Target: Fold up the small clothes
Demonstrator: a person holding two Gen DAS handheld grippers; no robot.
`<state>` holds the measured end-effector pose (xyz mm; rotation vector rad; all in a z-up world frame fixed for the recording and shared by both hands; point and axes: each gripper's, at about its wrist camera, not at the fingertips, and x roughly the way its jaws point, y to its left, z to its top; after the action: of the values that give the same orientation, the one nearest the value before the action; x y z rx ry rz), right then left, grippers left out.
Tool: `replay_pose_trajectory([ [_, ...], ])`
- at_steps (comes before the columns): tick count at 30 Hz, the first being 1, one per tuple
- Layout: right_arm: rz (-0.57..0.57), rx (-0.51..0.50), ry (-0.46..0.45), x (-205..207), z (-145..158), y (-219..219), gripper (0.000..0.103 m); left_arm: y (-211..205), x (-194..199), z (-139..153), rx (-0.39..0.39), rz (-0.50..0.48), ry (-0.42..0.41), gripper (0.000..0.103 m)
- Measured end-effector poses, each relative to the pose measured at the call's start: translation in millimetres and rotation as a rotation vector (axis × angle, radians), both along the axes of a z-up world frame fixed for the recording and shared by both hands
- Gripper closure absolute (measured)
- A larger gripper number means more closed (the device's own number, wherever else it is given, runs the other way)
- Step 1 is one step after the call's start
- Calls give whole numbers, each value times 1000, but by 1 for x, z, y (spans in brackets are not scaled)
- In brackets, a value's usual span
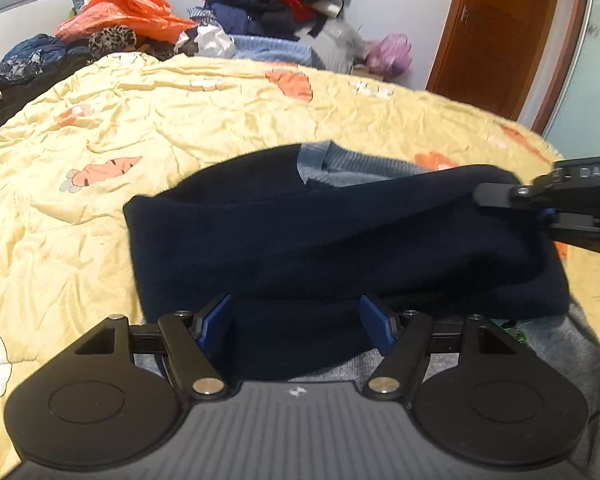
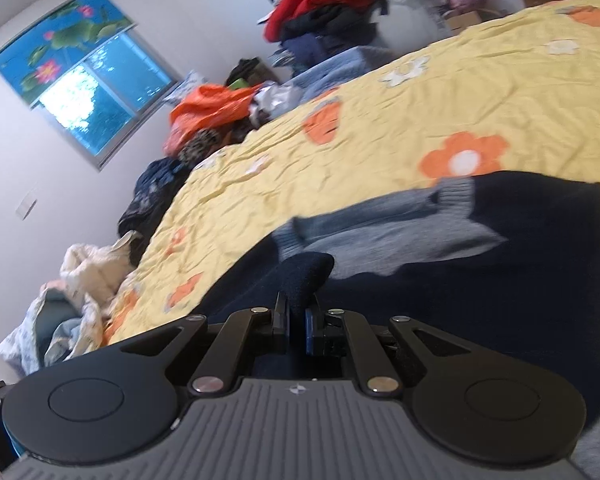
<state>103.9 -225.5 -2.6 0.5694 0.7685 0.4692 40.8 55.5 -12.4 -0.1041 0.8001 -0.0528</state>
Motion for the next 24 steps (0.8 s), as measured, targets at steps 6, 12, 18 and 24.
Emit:
replay_pose_trajectory([
  [6,-74,-36,14,-1,-8,-26,86,0,13,-3,5,4,23,33],
  [12,-120,-31,25,-2,-12,-45,86,0,17,-5,22,11,38,33],
  [18,-148,-49,33,-4,-16,-55,86,1,19,-7,32,20,49,33],
  [24,-164,-52,50,-3,-22,-60,86,2,20,-9,38,33,60,33],
])
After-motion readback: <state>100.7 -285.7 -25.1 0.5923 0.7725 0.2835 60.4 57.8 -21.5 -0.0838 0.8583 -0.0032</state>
